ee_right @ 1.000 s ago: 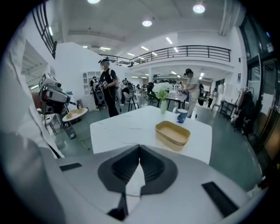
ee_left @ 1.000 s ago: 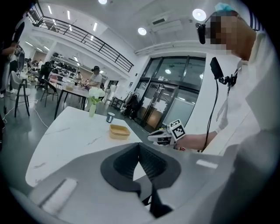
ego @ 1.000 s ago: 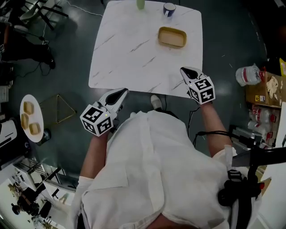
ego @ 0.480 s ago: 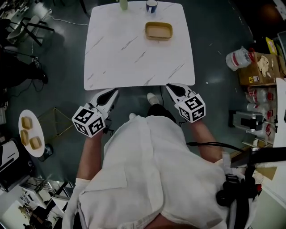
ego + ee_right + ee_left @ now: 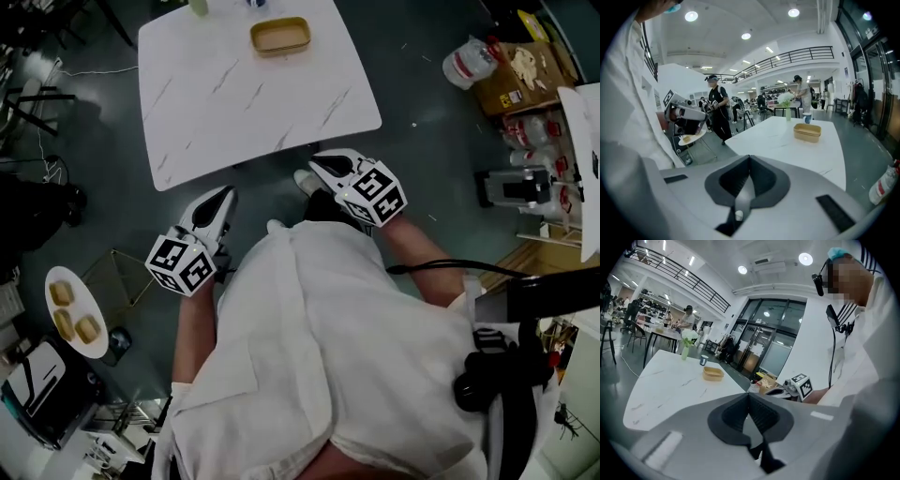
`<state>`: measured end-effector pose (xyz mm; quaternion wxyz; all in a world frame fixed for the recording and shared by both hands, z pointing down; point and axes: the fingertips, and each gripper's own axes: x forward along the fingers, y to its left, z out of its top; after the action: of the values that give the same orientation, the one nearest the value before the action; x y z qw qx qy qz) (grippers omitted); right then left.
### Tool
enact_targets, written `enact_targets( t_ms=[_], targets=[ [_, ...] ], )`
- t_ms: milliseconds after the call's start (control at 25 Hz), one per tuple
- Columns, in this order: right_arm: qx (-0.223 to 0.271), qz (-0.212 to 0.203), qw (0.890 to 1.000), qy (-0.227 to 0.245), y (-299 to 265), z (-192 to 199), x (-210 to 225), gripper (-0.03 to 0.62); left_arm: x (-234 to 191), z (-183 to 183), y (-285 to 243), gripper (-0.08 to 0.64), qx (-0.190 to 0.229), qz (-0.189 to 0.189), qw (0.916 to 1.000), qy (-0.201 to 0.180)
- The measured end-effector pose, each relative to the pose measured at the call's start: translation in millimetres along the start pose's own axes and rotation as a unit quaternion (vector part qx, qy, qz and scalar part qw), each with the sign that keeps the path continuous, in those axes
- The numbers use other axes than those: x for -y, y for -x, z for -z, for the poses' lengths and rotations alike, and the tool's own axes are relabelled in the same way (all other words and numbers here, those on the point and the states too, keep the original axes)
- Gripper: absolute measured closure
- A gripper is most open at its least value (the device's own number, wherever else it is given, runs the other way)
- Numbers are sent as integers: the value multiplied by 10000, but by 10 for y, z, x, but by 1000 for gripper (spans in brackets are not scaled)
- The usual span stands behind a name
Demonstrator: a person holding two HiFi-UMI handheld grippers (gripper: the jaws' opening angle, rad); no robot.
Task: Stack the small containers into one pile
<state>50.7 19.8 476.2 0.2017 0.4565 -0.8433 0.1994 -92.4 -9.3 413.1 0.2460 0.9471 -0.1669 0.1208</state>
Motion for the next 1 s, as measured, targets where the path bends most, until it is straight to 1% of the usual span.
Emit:
enact_targets(
  t_ms=[120,320,600,1000],
  targets=[
    [23,6,10000,54,34,4,-69,586,67,88,-1,552,-117,66,9999,-48],
    [12,31,9998,171,84,50,-167,586,143,184,14,552,-156,119,9998,-103],
    [-34,-6,9989,460,83,27,-340,588,221,294,115,552,-128,159,9998,-67],
    [-24,-138,9979,632,-28,-61,-544,588,165,332,278,552,-54,108,9999,-11]
  ],
)
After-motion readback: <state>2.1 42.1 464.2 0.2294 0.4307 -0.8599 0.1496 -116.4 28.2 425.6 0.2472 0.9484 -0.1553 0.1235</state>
